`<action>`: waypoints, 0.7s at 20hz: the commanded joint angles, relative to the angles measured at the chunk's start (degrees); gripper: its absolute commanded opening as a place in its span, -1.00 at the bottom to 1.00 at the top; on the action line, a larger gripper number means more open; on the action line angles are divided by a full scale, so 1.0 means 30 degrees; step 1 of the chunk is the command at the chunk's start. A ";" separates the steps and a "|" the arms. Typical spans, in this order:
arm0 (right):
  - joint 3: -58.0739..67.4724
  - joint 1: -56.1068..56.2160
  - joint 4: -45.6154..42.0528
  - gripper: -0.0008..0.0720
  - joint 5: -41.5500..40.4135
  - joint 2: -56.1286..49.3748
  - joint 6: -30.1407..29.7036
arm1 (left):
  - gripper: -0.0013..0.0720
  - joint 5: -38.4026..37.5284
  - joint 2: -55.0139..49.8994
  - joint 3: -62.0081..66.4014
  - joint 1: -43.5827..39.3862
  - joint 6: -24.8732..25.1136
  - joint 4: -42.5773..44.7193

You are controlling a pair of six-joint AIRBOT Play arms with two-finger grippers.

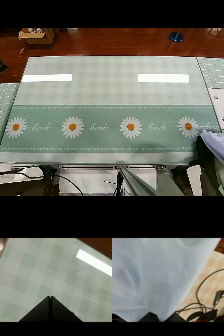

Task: Fold the shirts.

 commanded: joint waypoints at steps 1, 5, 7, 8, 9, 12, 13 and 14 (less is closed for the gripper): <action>-0.2302 -0.0066 -0.2827 -0.93 -0.0233 0.0051 0.0000 | -0.91 0.0175 0.0015 0.0044 0.0525 0.0138 0.0007; -0.4626 -0.0066 -0.3563 -0.92 -0.0743 0.0051 -0.0466 | -0.91 0.0160 0.0015 0.0044 0.0670 0.0131 0.0000; -0.5217 -0.0066 -0.4029 -0.76 -0.1392 0.0051 -0.0517 | -0.90 0.0131 0.0029 0.0044 0.0663 0.0131 0.0000; -0.5217 -0.0197 -0.4116 -0.21 -0.1974 0.0051 -0.0335 | -0.90 0.0073 0.0029 0.0044 0.0663 0.0131 0.0000; -0.5129 -0.0335 -0.4044 0.14 -0.2244 0.0036 0.0109 | -0.78 -0.0058 0.0029 0.0044 0.0663 0.0131 -0.0007; -0.2885 -0.0044 -0.1311 0.14 -0.4386 -0.0415 0.0430 | -0.16 -0.0933 0.0036 0.0044 0.0576 0.0131 -0.0539; -0.1035 0.0328 0.1413 0.14 -0.5486 -0.1064 0.0248 | -0.02 -0.1231 0.0044 0.0051 0.0539 0.0131 -0.1253; 0.1107 0.0954 0.4583 0.14 -0.6557 -0.1851 -0.0248 | -0.02 -0.1603 0.0066 0.0058 0.0423 0.0160 -0.2295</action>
